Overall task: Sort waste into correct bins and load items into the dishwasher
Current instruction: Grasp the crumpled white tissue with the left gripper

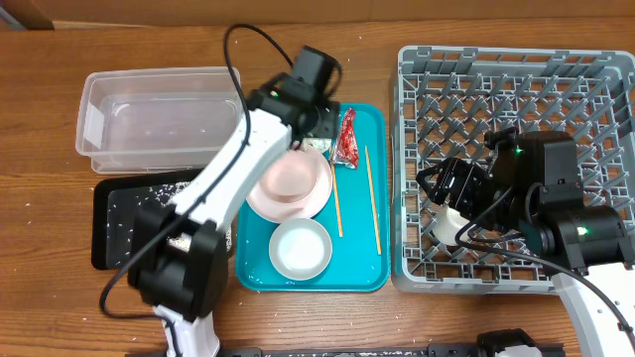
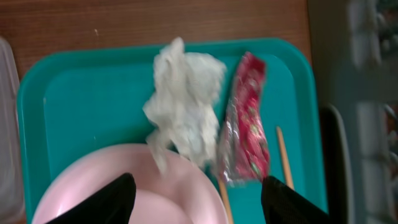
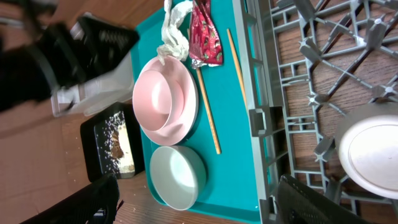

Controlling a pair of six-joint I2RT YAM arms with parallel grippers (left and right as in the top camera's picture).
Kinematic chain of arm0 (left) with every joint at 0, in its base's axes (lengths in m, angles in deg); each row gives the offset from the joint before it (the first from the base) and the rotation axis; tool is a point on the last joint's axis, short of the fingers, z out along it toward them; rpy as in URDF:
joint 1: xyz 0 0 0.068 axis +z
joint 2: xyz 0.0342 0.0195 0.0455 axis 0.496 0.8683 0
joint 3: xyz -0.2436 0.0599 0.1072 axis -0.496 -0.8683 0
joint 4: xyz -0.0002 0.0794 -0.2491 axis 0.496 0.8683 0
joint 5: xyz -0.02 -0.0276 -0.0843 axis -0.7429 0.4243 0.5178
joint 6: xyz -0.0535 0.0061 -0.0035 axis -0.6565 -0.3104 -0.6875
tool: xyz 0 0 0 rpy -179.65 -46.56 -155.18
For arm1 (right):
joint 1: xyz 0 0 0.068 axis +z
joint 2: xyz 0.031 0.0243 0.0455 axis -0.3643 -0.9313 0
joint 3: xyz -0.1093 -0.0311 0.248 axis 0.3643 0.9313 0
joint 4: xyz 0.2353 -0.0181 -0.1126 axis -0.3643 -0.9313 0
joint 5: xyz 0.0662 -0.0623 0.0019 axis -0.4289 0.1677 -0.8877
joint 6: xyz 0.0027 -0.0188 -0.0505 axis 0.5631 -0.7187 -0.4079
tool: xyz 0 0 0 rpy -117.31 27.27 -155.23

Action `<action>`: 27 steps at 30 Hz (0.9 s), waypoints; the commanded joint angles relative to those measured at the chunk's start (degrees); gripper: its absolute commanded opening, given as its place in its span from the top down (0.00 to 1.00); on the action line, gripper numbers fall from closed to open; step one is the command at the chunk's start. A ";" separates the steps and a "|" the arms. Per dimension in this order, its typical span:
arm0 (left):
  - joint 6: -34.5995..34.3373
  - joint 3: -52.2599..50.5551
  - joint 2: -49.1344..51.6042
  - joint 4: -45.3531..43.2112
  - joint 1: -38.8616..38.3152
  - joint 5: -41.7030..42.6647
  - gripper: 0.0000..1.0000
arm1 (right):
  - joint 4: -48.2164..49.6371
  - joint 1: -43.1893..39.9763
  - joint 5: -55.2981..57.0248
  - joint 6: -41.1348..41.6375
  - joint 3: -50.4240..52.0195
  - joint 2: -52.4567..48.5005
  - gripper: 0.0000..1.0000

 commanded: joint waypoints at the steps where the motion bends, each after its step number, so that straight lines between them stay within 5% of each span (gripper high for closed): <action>1: 4.94 0.48 6.21 -4.00 2.80 5.40 0.32 | 0.28 0.15 0.59 0.04 -0.87 0.11 0.17; 9: 9.97 0.48 13.25 -12.28 2.82 8.20 0.30 | 0.26 0.17 0.57 0.07 -0.87 0.11 0.17; 11: 9.84 0.48 13.55 -12.68 2.78 6.45 0.41 | 0.24 0.15 0.57 0.07 -0.87 0.11 0.17; 17: 9.66 0.48 13.53 -11.58 3.45 3.82 0.93 | -0.26 0.17 0.57 0.07 -0.87 0.11 0.17; 19: 9.64 0.48 13.53 -10.71 3.89 3.96 0.96 | -0.59 0.17 0.57 0.07 -0.87 0.11 0.17; 20: 9.64 0.48 13.53 -10.45 3.98 4.52 0.92 | -0.63 0.17 0.57 0.04 -0.87 0.11 0.17; 21: 9.64 0.48 13.53 -10.21 3.98 4.70 0.73 | -0.63 0.17 0.57 0.07 -0.87 0.11 0.17; 23: 9.66 0.39 13.55 -9.75 3.93 4.39 0.14 | -0.57 0.15 0.57 0.07 -0.87 0.11 0.17; 27: 9.66 -0.68 13.55 -11.02 3.48 2.56 0.14 | -0.61 0.17 0.57 0.07 -0.87 0.11 0.17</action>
